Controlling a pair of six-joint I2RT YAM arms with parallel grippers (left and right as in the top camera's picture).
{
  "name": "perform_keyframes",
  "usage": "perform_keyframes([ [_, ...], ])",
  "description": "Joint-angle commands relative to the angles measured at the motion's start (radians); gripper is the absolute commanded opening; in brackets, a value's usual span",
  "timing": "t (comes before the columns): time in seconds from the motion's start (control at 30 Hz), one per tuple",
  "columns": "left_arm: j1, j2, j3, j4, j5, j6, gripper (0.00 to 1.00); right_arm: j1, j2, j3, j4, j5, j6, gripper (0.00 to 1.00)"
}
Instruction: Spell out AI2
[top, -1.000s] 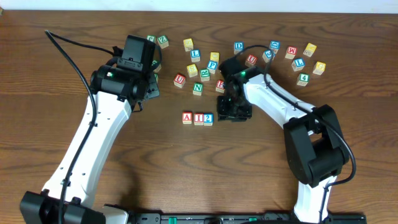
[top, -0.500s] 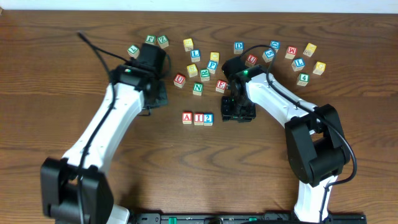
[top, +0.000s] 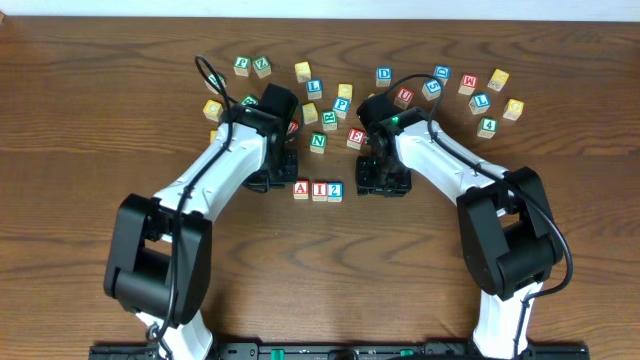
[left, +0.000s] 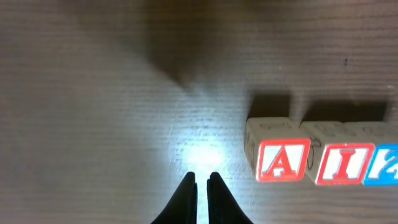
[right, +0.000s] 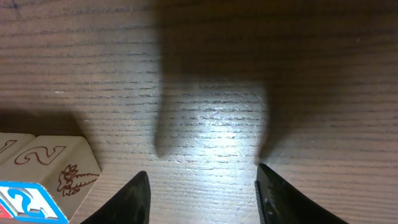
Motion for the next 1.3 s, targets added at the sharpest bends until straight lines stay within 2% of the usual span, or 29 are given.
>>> perform_keyframes([
  [0.0,0.000,0.026,-0.012,0.019,0.021,0.048,0.08,0.002,-0.021,-0.007,0.002,0.015,-0.001,0.50],
  [0.17,0.000,0.030,-0.015,0.052,0.035,0.128,0.08,0.002,-0.017,-0.007,0.006,0.015,-0.001,0.51],
  [0.63,0.000,0.031,-0.084,0.131,0.037,0.130,0.08,0.002,-0.016,-0.008,0.009,0.015,-0.001,0.51],
  [0.77,0.000,0.036,-0.084,0.148,0.135,0.193,0.08,0.002,-0.016,-0.008,0.010,0.015,-0.001,0.52],
  [1.27,0.000,0.087,-0.084,0.161,0.168,0.193,0.08,0.002,-0.016,-0.009,0.011,0.015,-0.001,0.52],
])
